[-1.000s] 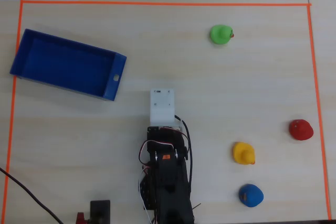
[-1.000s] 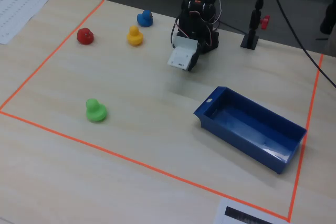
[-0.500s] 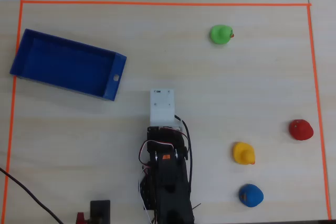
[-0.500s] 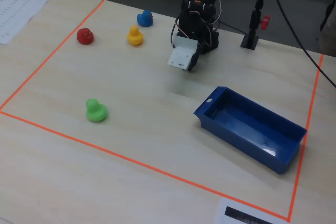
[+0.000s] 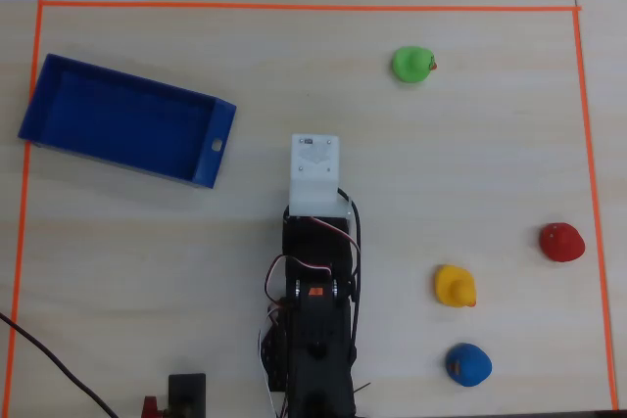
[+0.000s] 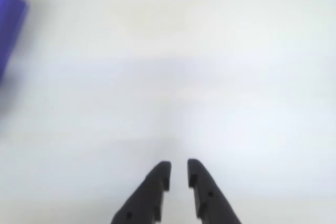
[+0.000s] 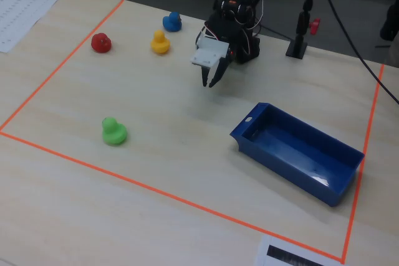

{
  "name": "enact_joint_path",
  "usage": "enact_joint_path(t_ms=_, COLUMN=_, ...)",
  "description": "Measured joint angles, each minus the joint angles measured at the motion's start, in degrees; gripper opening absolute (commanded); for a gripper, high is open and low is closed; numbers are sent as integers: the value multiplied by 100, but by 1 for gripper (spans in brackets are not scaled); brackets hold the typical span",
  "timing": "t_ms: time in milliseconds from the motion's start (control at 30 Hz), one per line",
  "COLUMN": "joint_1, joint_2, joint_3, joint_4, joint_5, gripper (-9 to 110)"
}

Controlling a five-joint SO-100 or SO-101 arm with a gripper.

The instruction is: Grasp yellow duck and put it into box.

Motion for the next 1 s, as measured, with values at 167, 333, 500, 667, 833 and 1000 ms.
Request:
enact_joint_path(t_ms=167, joint_1=598, joint_2=-624, joint_3=-703, joint_4=-396, joint_5=-53, gripper=0)
enact_joint_path(t_ms=333, joint_1=1151, joint_2=-2206, joint_3=-2364, joint_4=-492, joint_5=562, gripper=0)
enact_joint_path(t_ms=500, joint_1=2013, joint_2=-4579, joint_3=-4720, joint_4=-492, joint_5=1125, gripper=0)
enact_joint_path(t_ms=667, joint_1=3111, joint_2=-6776, joint_3=-6601, joint_4=-1134, joint_5=1187, gripper=0)
enact_joint_path(t_ms=833, joint_1=4430, joint_2=-7796, joint_3=-6680, joint_4=-1485, joint_5=747, gripper=0)
enact_joint_path(t_ms=1000, joint_1=5511, joint_2=-7796, joint_3=-6188, joint_4=-800, joint_5=413, gripper=0)
